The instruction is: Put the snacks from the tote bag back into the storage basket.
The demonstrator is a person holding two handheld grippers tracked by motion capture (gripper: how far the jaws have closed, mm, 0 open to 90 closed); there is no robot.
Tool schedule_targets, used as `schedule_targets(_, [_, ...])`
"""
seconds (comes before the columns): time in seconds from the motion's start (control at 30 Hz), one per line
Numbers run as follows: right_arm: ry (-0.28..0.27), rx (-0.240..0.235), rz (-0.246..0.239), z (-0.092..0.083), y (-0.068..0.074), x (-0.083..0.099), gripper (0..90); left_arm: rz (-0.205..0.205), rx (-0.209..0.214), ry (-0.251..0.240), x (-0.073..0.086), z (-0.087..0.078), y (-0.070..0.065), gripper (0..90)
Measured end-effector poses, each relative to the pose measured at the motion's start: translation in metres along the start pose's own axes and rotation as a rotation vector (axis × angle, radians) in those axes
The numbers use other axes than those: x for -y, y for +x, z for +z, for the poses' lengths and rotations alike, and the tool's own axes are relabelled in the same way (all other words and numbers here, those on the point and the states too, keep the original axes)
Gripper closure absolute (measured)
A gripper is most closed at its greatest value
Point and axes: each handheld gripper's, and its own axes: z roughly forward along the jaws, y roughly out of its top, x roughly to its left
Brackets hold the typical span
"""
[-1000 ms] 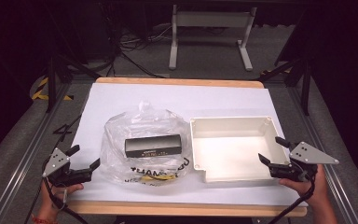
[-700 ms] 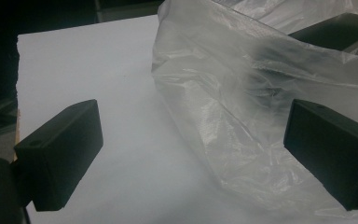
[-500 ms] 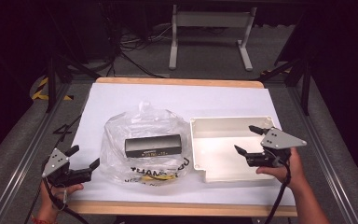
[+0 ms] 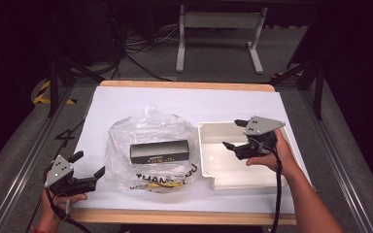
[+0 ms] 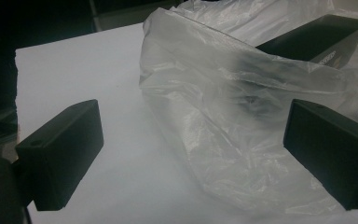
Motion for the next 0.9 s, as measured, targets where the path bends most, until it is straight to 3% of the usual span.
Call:
schedule_targets(0.17, [0.028,-0.035,-0.041,0.016,0.002,-0.016,17.9,0.005,0.001,0.016,0.001,0.001,0.0,5.8])
schedule_targets(0.23, [0.053,-0.056,-0.049,0.024,0.003,-0.025,13.1,0.005,0.0,0.015,0.002,0.001,0.0,5.8])
schedule_targets(0.4, [0.065,-0.07,-0.094,0.039,0.008,-0.039,13.1,0.007,-0.006,0.017,0.002,0.0,0.001,5.8])
schedule_targets(0.8, [0.129,-0.187,-0.161,0.088,0.025,-0.063,12.8,0.001,0.009,0.022,0.003,0.0,0.001,5.8])
schedule_targets(0.9, [0.146,-0.194,-0.18,0.097,0.03,-0.066,12.1,0.003,0.007,0.021,0.004,0.0,0.001,5.8])
